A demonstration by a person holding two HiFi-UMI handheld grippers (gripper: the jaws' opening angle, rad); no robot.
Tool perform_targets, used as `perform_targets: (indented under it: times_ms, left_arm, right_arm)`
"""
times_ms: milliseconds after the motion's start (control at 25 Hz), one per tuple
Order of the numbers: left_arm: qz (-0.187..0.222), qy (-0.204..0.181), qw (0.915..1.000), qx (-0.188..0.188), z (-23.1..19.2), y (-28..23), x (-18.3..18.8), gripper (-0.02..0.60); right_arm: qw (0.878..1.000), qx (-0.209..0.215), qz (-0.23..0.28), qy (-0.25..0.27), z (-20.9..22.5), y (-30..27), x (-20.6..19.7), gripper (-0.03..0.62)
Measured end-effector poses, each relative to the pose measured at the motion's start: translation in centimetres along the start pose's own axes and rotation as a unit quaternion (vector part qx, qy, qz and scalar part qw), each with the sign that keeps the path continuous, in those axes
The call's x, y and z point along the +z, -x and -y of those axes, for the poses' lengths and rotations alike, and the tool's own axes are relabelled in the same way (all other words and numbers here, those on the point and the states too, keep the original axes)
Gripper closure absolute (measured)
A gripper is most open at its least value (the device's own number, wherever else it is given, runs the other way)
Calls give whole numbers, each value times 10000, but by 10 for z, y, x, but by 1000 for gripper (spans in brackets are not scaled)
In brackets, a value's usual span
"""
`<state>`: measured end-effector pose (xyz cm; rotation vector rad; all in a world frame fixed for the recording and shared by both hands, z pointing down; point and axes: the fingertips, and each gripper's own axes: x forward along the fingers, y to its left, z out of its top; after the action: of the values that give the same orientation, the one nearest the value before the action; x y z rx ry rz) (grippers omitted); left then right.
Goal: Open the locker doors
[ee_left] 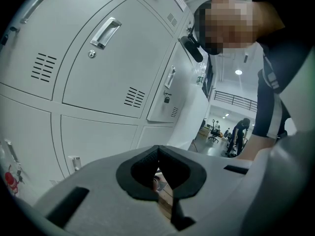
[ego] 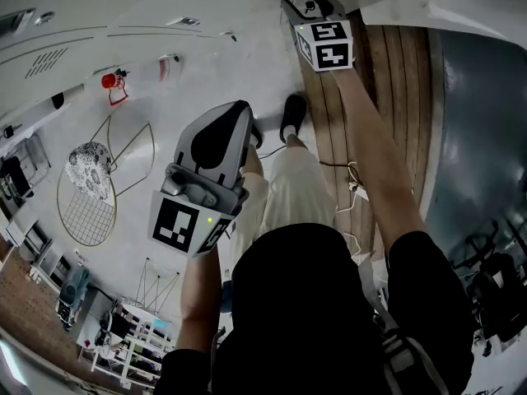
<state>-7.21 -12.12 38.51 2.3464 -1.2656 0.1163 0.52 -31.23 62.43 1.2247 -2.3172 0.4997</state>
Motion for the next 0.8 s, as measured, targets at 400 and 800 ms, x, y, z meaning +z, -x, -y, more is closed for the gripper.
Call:
perform_targets:
  times_ms: [400, 800]
  left_arm:
    - [27, -99, 9998, -173, 12, -2, -4, 565]
    - [-20, -188, 9991, -375, 32, -7, -5, 563]
  right_arm:
    - [9996, -237, -33, -153, 1, 22, -16, 405]
    - [9980, -499, -75, -393, 8, 47, -33, 474]
